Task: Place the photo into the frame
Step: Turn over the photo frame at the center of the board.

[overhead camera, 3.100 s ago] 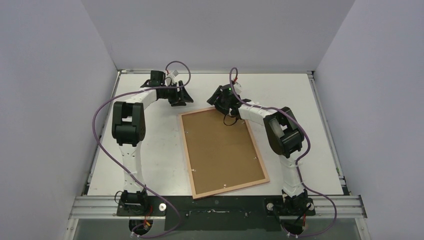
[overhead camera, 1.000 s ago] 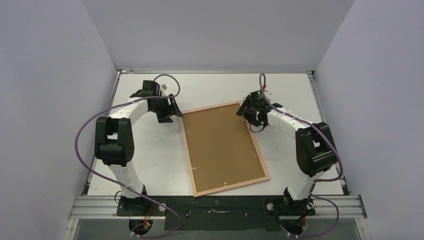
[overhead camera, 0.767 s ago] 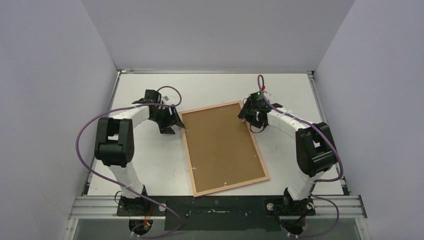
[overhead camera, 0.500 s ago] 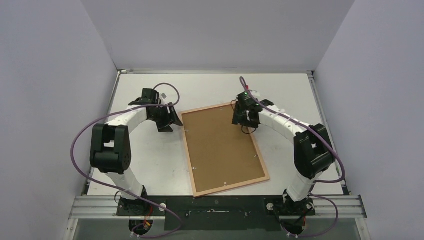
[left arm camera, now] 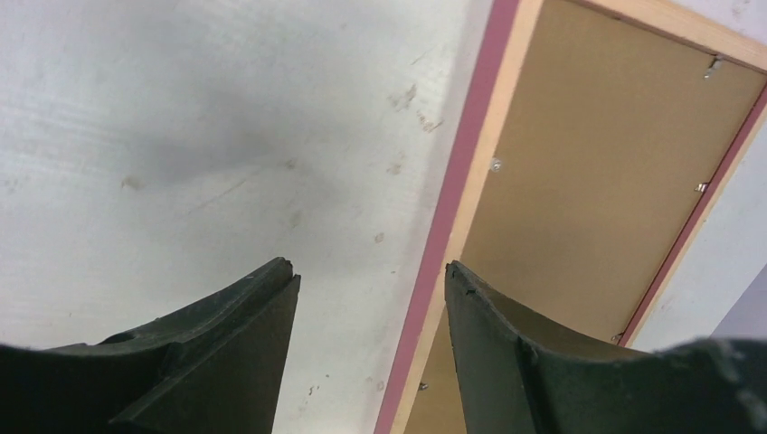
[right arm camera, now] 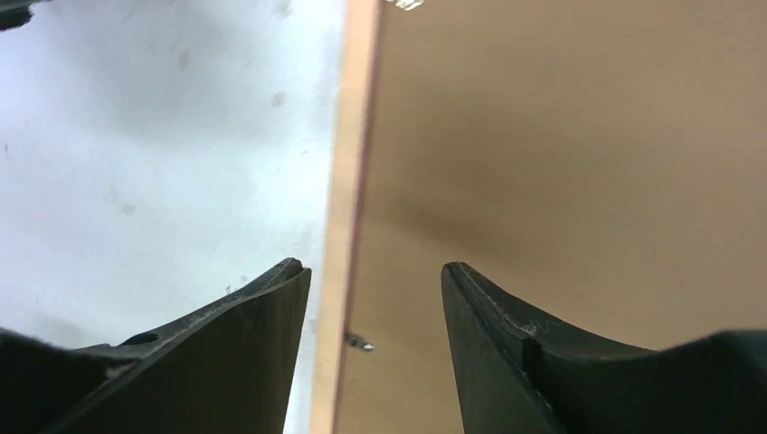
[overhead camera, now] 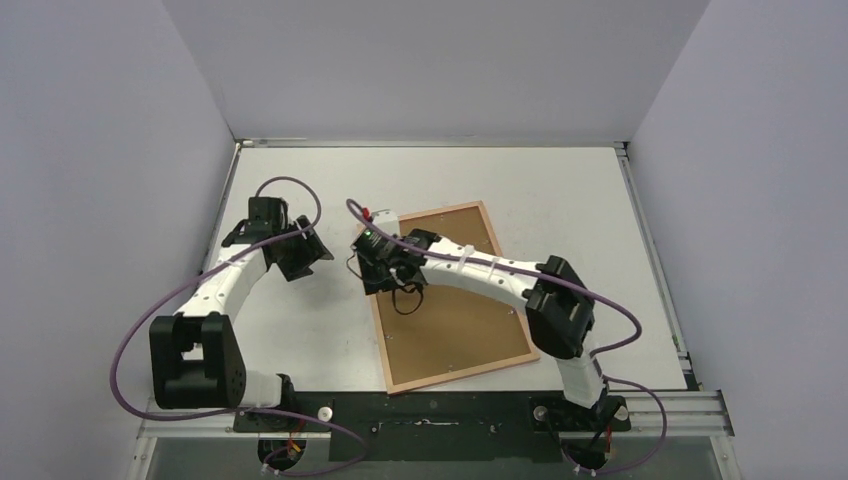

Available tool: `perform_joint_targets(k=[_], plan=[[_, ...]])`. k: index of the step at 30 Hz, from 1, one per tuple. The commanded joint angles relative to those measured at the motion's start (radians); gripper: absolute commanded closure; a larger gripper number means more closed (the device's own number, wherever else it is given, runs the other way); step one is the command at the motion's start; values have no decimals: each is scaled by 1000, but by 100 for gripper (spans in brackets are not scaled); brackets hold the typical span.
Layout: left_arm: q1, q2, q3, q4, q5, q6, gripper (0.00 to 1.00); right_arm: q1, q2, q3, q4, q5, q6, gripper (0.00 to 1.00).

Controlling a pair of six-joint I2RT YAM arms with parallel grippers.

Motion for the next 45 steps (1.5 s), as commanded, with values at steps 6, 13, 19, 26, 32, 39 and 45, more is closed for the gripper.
perform_joint_targets(k=[6,13,19,26,32,39,45], plan=[[81,-151,-172,-1,20,-105,41,107,195,235,-203,13,22,50],[110,-182,-219,-2,72,-116,41,113,267,265,-209,-29,16,55],[123,-199,-252,-2,88,-114,41,122,316,305,-227,-39,17,60],[128,-201,-246,25,128,-148,41,128,350,312,-247,-4,41,63],[128,-212,-250,11,133,-132,41,133,374,347,-265,24,49,79],[128,-226,-279,25,203,-133,41,124,320,409,-264,101,80,100],[128,-237,-279,70,293,-127,40,43,193,406,-169,107,85,100]])
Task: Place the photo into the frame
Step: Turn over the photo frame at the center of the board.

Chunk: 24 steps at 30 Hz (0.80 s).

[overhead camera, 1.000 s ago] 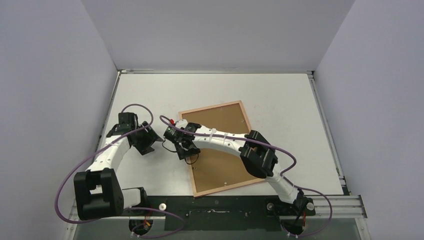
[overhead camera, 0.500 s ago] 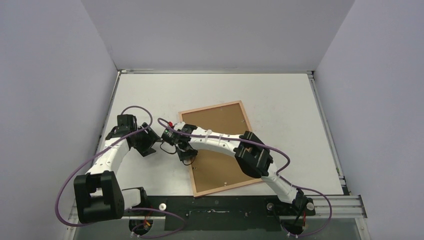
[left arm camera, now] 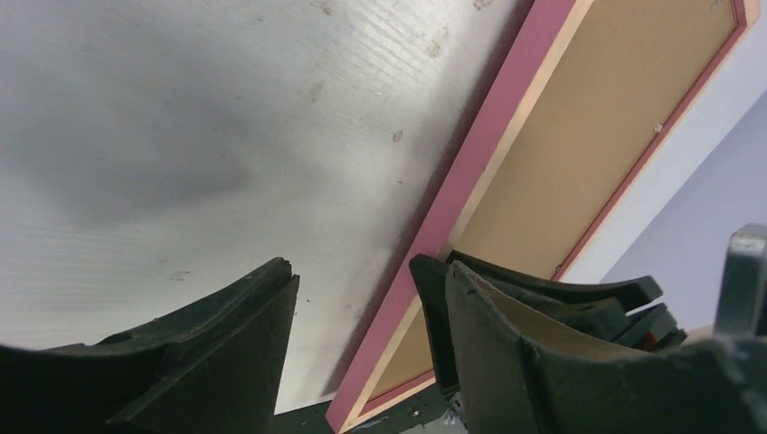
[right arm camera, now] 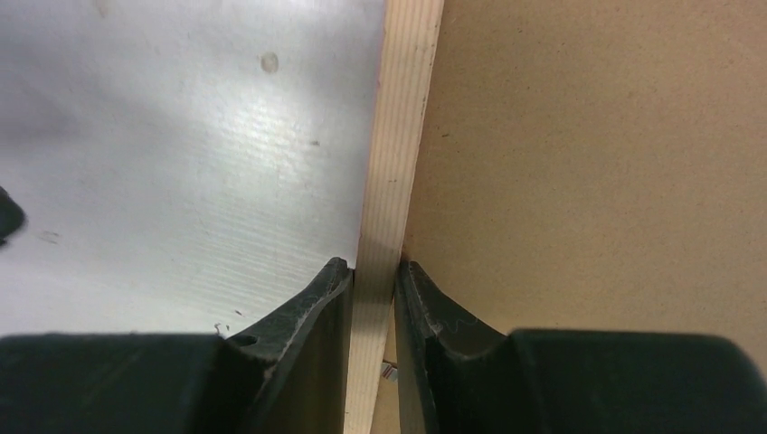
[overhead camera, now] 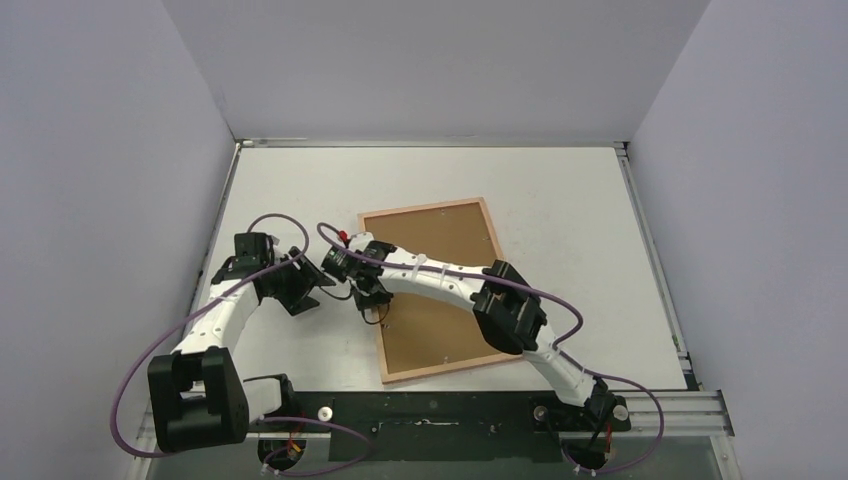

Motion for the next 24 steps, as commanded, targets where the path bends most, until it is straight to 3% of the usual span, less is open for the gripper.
perform_joint_targets(k=[1,8,10,16,24], plan=[[6,-39,5,105,130,8,41,-92,-175,52,112,58,-4,100],[-22,-111,-26,273,337,-18,36,-223,-231,89,191,-96,-48,100],[-63,-134,-59,386,359,-65,34,-249,-237,107,196,-125,-55,100],[-274,-150,-141,666,222,-200,28,-311,-251,123,200,-210,-45,100],[-424,-5,-152,901,201,-267,25,-321,-247,123,187,-268,-25,100]])
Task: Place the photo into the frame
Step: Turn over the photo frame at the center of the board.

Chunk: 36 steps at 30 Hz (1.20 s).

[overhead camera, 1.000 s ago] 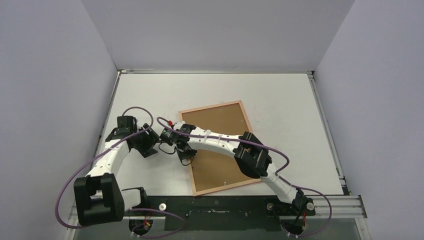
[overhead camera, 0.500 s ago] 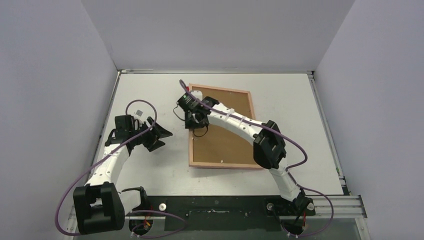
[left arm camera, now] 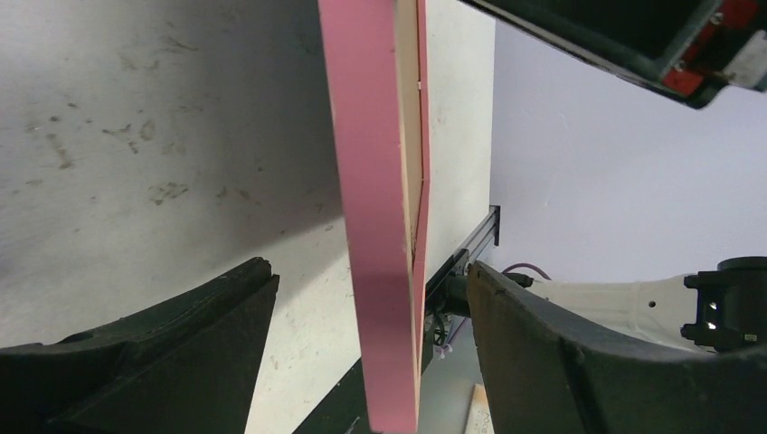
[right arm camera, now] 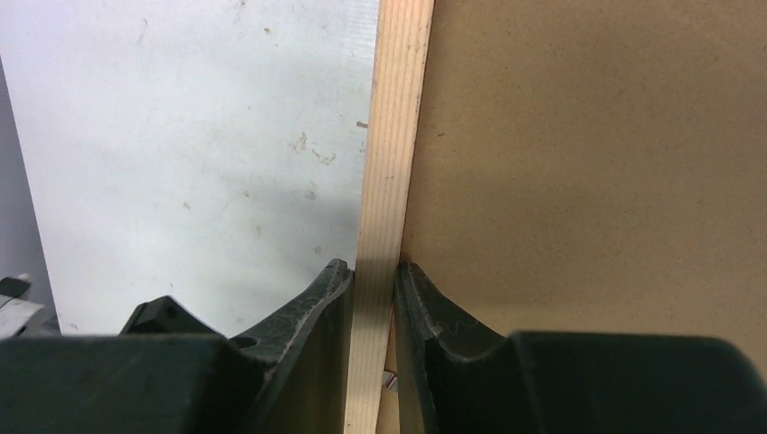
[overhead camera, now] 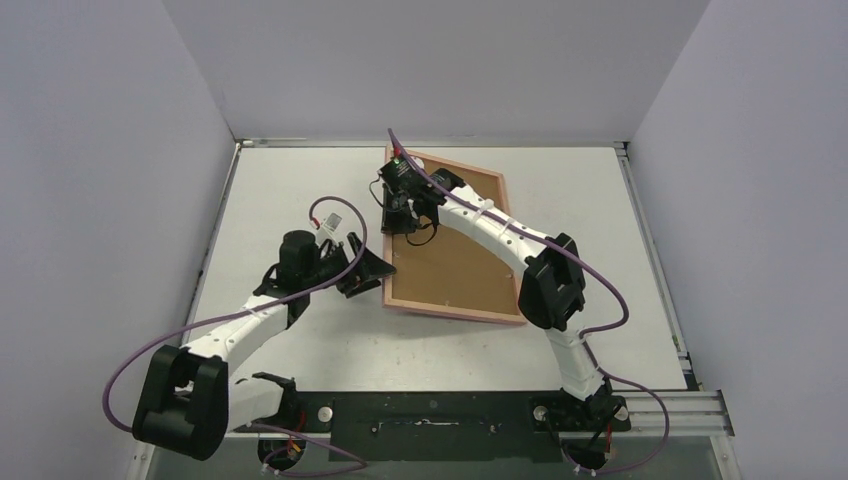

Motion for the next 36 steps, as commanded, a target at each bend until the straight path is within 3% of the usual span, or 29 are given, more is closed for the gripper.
perform_joint_targets(k=[1,8,12,14,21,24,26,32,36], plan=[[-52,60,-3,246,-22,-66,25,5,-86,58,54,-52,6,100],[-58,113,9,285,5,-83,26,3,-72,69,54,-70,36,100],[-58,153,12,292,8,-87,33,6,-77,65,58,-70,46,100],[-58,168,17,297,14,-89,41,7,-82,60,58,-62,48,100],[-58,127,68,208,-13,-32,87,7,-82,77,13,-11,74,97],[-56,75,102,123,-45,18,100,1,-76,110,-41,35,73,84],[-56,44,130,62,-60,55,100,-7,-81,128,-68,76,73,75],[-38,-15,241,-155,-100,156,100,-32,-179,127,-23,141,29,31],[2,-25,382,-375,-118,262,100,-84,-263,124,7,157,23,25]])
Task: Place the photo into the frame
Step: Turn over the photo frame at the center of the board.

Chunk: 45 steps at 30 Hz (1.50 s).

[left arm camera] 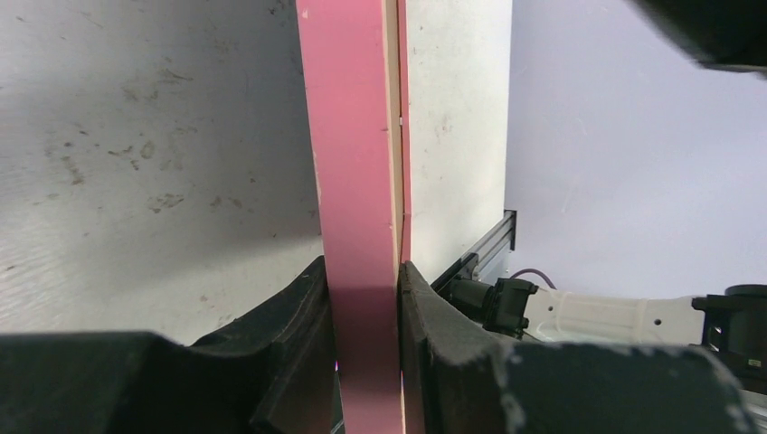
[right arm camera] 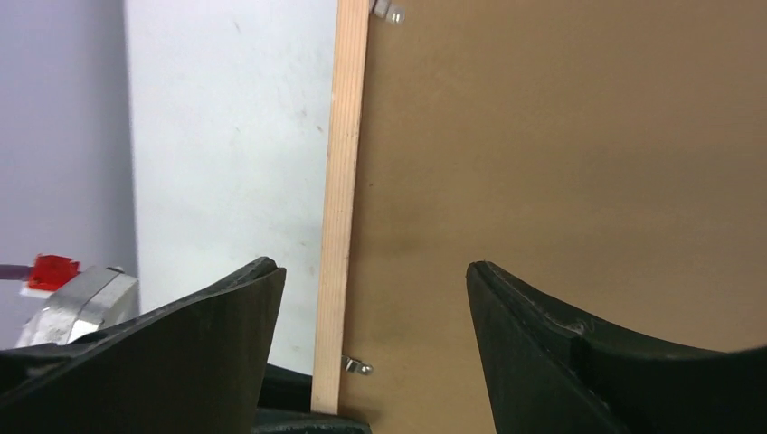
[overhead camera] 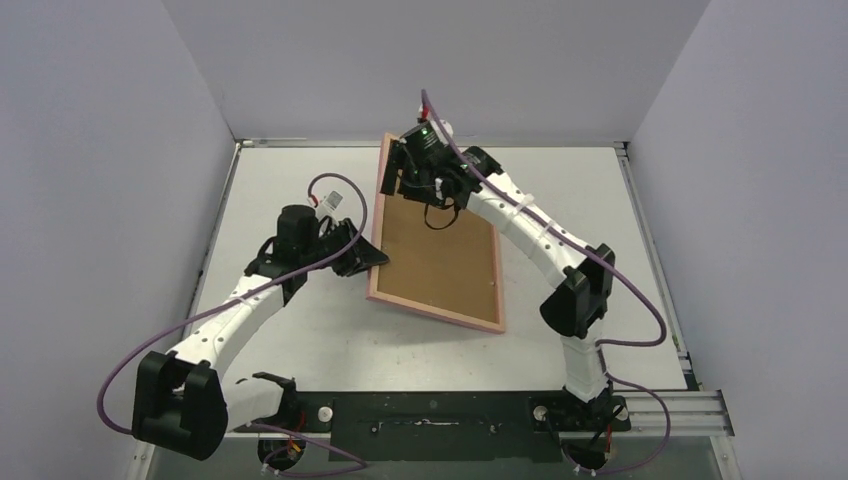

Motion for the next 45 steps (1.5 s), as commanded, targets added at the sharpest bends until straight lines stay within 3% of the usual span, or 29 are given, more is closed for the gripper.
perform_joint_targets(k=[1,10,17,27,33,36,45], plan=[[57,-56,217,-208,-58,232,100,-62,-181,38,69,62,-21,25],[190,42,683,-642,-151,579,100,-175,-389,-147,103,37,-8,25],[168,105,859,-688,-173,693,100,-196,-387,-131,25,-22,17,24],[33,33,773,-592,-239,826,100,-196,-393,-214,156,-155,147,22],[-55,-58,676,-478,-299,898,100,-189,-334,-177,201,-224,225,22],[-81,-103,620,-391,-339,905,100,-176,-301,-146,196,-228,252,22],[-169,-104,636,-390,-366,981,100,-163,-283,-108,130,-172,288,21]])
